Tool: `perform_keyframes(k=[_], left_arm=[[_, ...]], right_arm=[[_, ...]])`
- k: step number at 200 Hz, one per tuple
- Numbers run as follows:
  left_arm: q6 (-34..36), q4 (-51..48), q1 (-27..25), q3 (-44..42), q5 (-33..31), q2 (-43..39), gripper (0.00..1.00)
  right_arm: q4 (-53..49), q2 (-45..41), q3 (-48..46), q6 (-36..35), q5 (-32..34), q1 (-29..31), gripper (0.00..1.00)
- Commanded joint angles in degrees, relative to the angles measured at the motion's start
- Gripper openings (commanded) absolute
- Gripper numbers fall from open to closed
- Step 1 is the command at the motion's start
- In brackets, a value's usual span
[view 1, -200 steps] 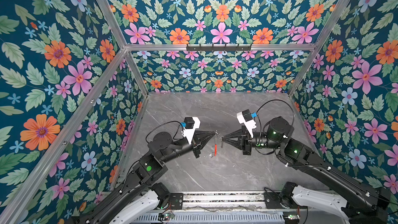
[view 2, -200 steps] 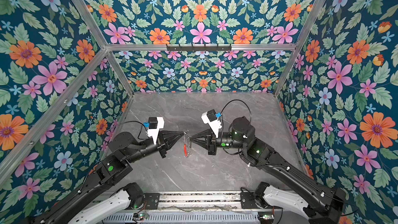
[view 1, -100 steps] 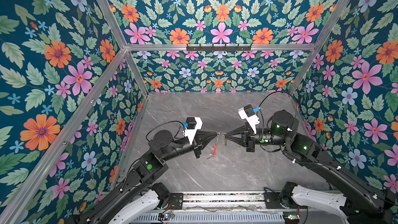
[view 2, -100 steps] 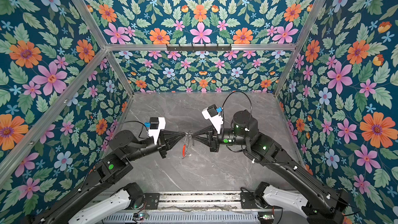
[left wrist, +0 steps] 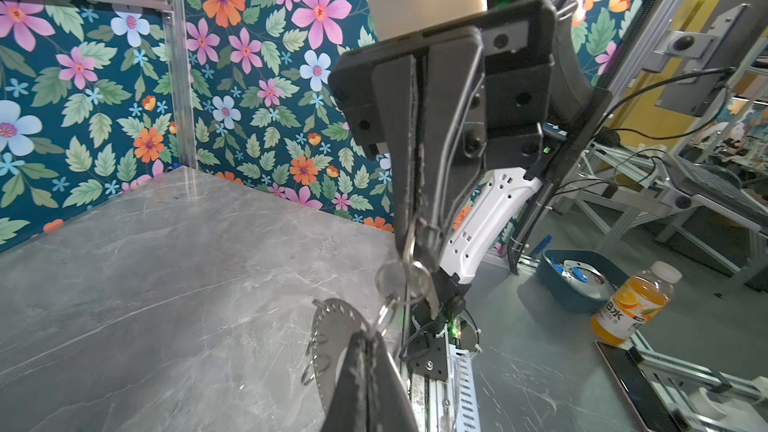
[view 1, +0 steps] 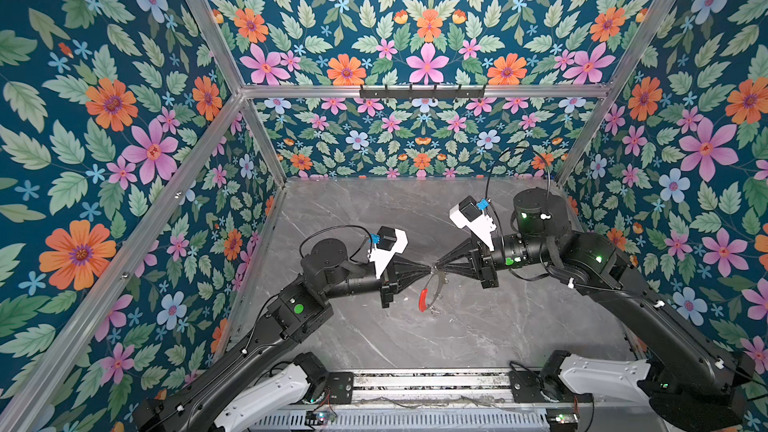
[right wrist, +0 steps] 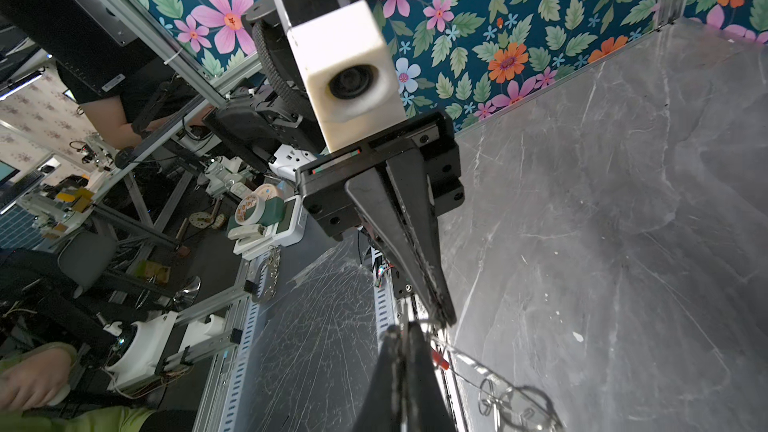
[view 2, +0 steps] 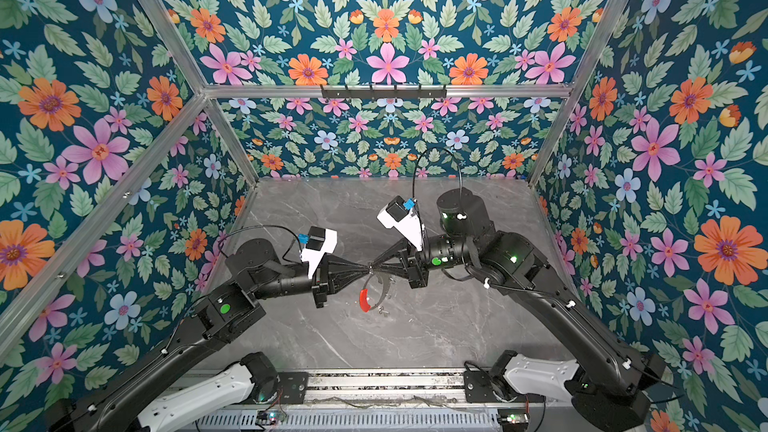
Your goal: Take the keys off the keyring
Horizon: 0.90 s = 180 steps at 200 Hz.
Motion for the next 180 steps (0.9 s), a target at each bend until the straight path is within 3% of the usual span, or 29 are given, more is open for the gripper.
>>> perform_keyframes(k=[1,87,171,180], left_arm=[[1.1,-7.2,-0.2,-0.2,2.6,0.7,0.00],[-2.7,-2.1,-0.4,-0.2,10.0,1.2,0.00],[-6.5,3.8,-0.7,-1.4,7.9,1.0,0.00],[-7.2,4.7,-0.8,-1.7,7.3,0.7,0.00]], right_arm=[[0.2,1.0,3.2,-5.3,-5.8,0.0,0.00],[-11.9,8.2,14.0,-17.3,-9.8,-0.5,0.00],[-15.5,13.4,19.4,-20.6,-11.8,-1.0,0.00],[-14.5,13.4,19.1,-19.7,-11.9,-1.5,0.07]])
